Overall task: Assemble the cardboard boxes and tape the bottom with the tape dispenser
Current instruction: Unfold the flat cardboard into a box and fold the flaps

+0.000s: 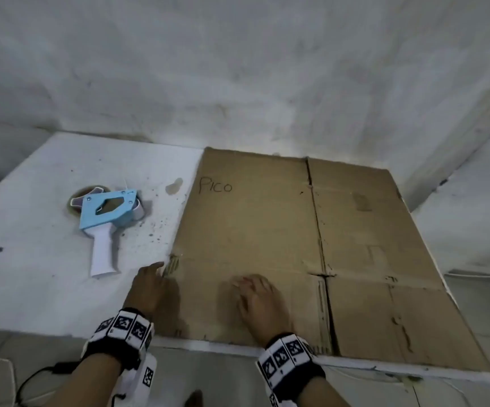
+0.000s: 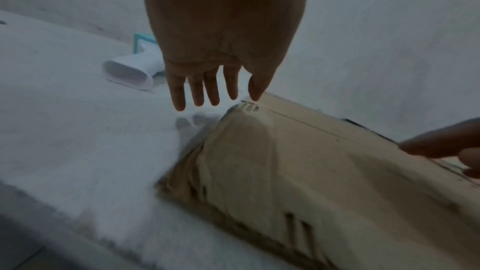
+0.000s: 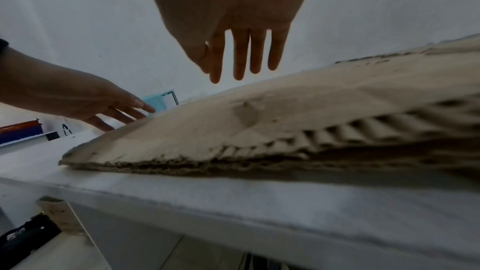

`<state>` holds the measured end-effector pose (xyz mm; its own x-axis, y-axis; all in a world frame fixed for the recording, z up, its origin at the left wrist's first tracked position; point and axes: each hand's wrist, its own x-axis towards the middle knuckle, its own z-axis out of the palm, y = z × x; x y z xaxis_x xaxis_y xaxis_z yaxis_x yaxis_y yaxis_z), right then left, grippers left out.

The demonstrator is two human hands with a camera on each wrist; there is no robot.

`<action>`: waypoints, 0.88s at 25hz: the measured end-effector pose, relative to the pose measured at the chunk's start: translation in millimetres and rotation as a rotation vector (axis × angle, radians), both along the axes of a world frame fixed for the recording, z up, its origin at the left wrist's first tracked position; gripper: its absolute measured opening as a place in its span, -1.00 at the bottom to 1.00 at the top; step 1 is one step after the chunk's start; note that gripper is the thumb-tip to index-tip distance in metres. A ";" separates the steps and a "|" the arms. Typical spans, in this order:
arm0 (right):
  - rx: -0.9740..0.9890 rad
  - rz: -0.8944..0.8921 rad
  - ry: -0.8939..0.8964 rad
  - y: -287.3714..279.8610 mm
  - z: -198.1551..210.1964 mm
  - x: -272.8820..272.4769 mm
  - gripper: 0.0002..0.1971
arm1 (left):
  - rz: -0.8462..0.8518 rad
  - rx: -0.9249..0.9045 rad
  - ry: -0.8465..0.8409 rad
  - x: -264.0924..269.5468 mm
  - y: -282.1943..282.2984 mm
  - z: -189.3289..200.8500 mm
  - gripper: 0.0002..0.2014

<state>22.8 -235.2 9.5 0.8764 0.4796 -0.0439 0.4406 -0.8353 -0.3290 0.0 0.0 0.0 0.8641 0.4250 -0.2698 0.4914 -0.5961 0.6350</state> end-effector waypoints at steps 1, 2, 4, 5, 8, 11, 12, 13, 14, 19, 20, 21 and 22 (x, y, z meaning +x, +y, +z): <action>0.021 0.015 -0.050 10.2 -10.1 11.4 -0.53 | -0.016 0.020 0.037 12.0 4.7 -2.6 -0.59; 0.021 0.044 0.006 19.9 -8.3 18.9 -0.48 | -0.040 0.050 0.068 22.1 7.5 -0.9 -0.57; -0.084 0.093 0.166 41.3 -8.3 41.9 -0.48 | -0.089 0.055 0.090 49.1 14.4 2.6 -0.55; -0.139 0.091 0.209 50.1 -8.8 54.1 -0.46 | -0.132 0.062 0.104 63.5 17.5 2.3 -0.54; -0.197 0.034 0.304 73.6 -10.3 84.4 -0.37 | -0.215 0.051 0.154 105.1 25.3 3.0 -0.43; -0.227 -0.014 0.345 85.6 -15.5 106.9 -0.26 | -0.242 0.068 0.159 139.7 25.3 -2.5 -0.35; -0.245 -0.016 0.349 86.7 -17.0 110.7 -0.23 | -0.234 0.068 0.155 148.1 22.2 -3.2 -0.33; -0.258 -0.019 0.360 87.2 -19.5 114.8 -0.20 | -0.195 0.050 0.136 156.2 19.1 -2.2 -0.33; -0.275 -0.020 0.373 87.7 -20.8 116.4 -0.19 | -0.114 0.013 0.096 163.0 17.0 -5.3 -0.36; -0.320 -0.026 0.342 89.0 -21.9 113.3 -0.24 | 0.391 -0.416 0.007 182.3 17.0 -6.7 -0.57; -0.302 -0.033 0.343 88.9 -22.7 113.4 -0.24 | 0.313 -0.352 0.093 181.8 18.1 -2.2 -0.60; -0.290 -0.040 0.351 88.5 -23.7 114.0 -0.23 | 0.212 -0.267 0.170 180.0 18.6 2.2 -0.65; -0.283 -0.040 0.362 88.5 -24.8 114.8 -0.21 | 0.120 -0.182 0.203 176.0 19.0 5.7 -0.68</action>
